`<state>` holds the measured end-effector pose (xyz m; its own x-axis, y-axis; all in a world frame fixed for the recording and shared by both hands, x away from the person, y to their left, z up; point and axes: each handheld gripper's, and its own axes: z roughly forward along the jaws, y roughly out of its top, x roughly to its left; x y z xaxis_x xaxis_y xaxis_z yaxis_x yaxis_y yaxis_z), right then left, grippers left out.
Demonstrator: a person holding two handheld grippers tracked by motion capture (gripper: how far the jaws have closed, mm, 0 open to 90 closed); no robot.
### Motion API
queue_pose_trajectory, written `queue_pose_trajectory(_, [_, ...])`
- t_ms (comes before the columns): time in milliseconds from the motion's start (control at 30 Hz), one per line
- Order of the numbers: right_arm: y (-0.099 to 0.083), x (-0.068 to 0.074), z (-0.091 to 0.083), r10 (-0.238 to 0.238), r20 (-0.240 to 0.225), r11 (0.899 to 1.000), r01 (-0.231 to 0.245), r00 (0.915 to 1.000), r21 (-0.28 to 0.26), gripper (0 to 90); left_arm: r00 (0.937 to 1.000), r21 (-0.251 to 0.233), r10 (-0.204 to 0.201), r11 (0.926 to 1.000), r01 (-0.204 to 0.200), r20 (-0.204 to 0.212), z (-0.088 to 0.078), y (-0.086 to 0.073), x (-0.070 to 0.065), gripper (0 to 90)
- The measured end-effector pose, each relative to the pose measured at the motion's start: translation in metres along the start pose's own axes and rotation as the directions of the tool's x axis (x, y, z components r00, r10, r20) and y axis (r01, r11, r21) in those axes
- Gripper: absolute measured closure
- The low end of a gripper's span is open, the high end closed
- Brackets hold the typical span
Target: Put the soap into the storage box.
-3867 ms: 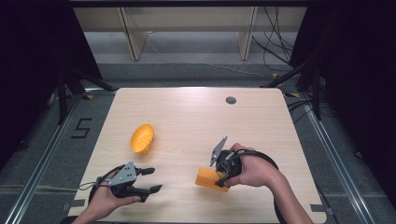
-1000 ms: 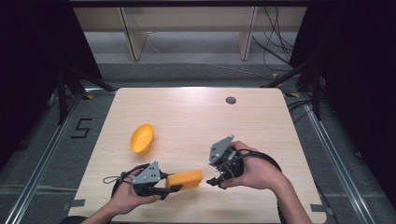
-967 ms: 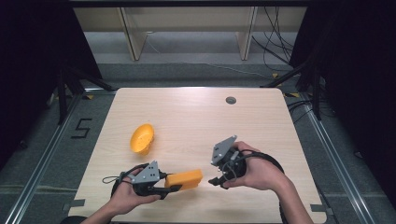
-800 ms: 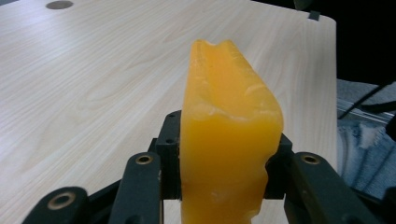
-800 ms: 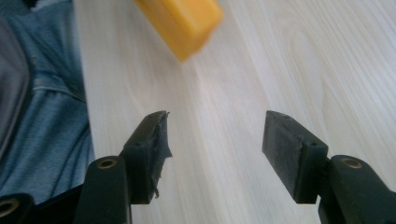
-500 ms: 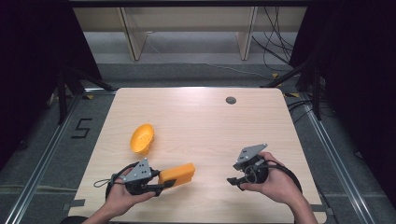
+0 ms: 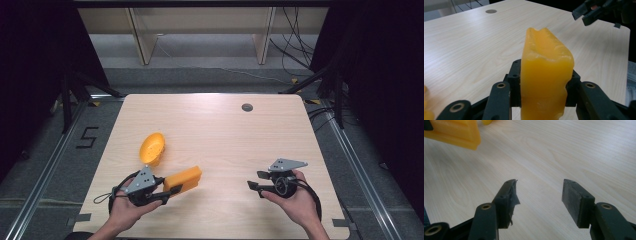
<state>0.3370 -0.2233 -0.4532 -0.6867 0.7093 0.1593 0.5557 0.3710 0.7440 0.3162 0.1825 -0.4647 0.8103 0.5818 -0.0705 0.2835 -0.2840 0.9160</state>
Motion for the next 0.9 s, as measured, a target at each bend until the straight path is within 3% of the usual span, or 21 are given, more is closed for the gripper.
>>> queue_pose_trajectory(100, [-0.001, -0.002, 0.001, -0.026, 0.006, 1.000, 0.026, 0.9996, -0.003, 45.8, 0.9995, -0.016, -0.017, 0.9997, 0.017, -0.027, -0.003, 0.002, 0.004, 60.2])
queue_pose_trajectory(167, [-0.002, 0.000, 0.002, 0.004, -0.018, 1.000, -0.004, 0.9998, 0.013, 45.8, 0.9986, -0.023, -0.029, 0.9993, 0.028, -0.044, -0.006, 0.003, 0.008, 60.2])
queue_pose_trajectory(267, [-0.002, 0.001, 0.002, 0.013, -0.021, 1.000, -0.013, 0.9997, 0.013, 45.8, 0.9976, -0.030, -0.038, 0.9989, 0.036, -0.059, -0.007, 0.003, 0.011, 60.2])
queue_pose_trajectory(300, [-0.001, -0.001, 0.003, -0.007, -0.021, 1.000, 0.007, 0.9998, 0.011, 45.7, 0.9976, -0.030, -0.038, 0.9989, 0.036, -0.059, -0.007, 0.003, 0.011, 60.2])
queue_pose_trajectory(400, [-0.002, 0.001, 0.002, 0.012, -0.028, 1.000, -0.011, 0.9995, 0.025, 45.7, 0.9961, -0.037, -0.049, 0.9983, 0.046, -0.073, -0.009, 0.004, 0.013, 60.2])
queue_pose_trajectory(433, [-0.002, -0.001, 0.002, -0.024, -0.015, 1.000, 0.025, 0.9996, 0.009, 45.7, 0.9966, -0.036, -0.037, 0.9988, 0.034, -0.074, -0.010, 0.005, 0.015, 60.2])
queue_pose_trajectory(467, [-0.001, -0.002, 0.003, -0.018, -0.030, 1.000, 0.018, 0.9994, 0.007, 45.7, 0.9963, -0.046, -0.045, 0.9981, 0.042, -0.073, -0.010, 0.005, 0.016, 60.2])
queue_pose_trajectory(533, [-0.002, -0.002, 0.002, -0.019, -0.010, 1.000, 0.019, 0.9998, -0.008, 45.7, 0.9949, -0.046, -0.045, 0.9981, 0.041, -0.090, -0.012, 0.006, 0.017, 60.2])
queue_pose_trajectory(600, [-0.002, -0.003, 0.002, -0.011, -0.027, 1.000, 0.011, 0.9996, -0.004, 45.7, 0.9939, -0.057, -0.053, 0.9972, 0.048, -0.096, -0.013, 0.006, 0.019, 60.1])
queue_pose_trajectory(733, [-0.003, -0.003, 0.002, -0.003, -0.011, 1.000, 0.003, 0.9999, 0.002, 45.6, 0.9914, -0.063, -0.066, 0.9962, 0.059, -0.113, -0.013, 0.005, 0.021, 60.2])
queue_pose_trajectory(833, [-0.003, -0.004, 0.003, -0.005, -0.050, 1.000, 0.006, 0.9988, 0.017, 45.6, 0.9898, -0.055, -0.057, 0.9972, 0.050, -0.131, -0.014, 0.005, 0.022, 60.1])
queue_pose_trajectory(867, [-0.003, -0.003, 0.002, -0.004, -0.015, 1.000, 0.004, 0.9999, 0.014, 45.6, 0.9890, -0.054, -0.058, 0.9972, 0.051, -0.136, -0.015, 0.005, 0.022, 60.2])
queue_pose_trajectory(900, [-0.003, -0.002, 0.002, -0.003, -0.021, 1.000, 0.003, 0.9998, 0.013, 45.5, 0.9894, -0.066, -0.061, 0.9964, 0.053, -0.132, -0.014, 0.005, 0.023, 60.2])
